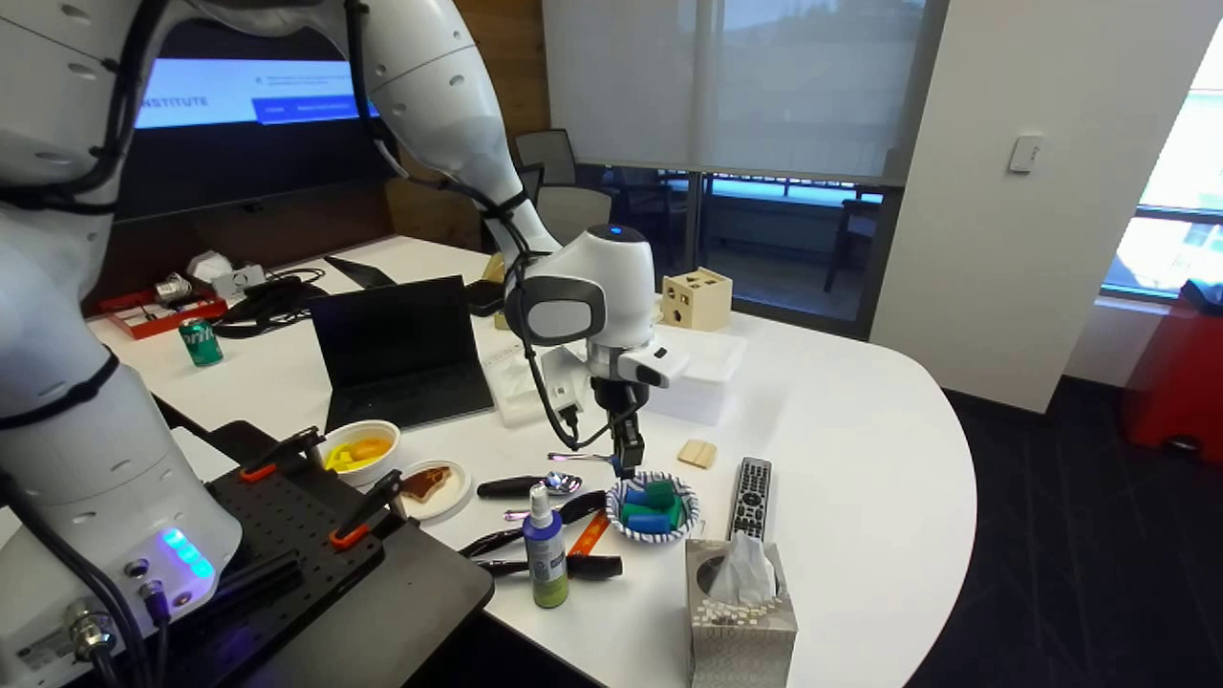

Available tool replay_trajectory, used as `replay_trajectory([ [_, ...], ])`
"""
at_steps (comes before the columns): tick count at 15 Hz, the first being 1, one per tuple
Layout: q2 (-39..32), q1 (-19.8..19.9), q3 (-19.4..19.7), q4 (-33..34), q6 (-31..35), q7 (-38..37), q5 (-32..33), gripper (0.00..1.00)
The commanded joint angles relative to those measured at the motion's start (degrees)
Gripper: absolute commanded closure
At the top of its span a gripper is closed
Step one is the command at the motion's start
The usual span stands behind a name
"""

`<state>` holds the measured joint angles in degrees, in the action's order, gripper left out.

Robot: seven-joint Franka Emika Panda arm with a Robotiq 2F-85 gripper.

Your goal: Pick up the blue block from the white plate and put it in the black and white bowl.

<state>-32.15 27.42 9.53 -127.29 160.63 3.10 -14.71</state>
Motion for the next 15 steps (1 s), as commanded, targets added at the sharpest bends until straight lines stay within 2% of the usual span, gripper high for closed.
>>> replay_trajectory([
  [1,-1.47,-1.18,0.65,1.31,-1.54,-0.94,1.01,0.86],
  [4,-3.69,-0.88,-0.78,2.21,-1.43,-0.46,0.49,0.86],
  [7,-5.63,-1.93,-0.40,3.24,-1.17,-1.63,0.77,0.86],
  [15,-12.19,-1.22,-1.18,10.25,-1.16,-1.59,0.39,0.86],
])
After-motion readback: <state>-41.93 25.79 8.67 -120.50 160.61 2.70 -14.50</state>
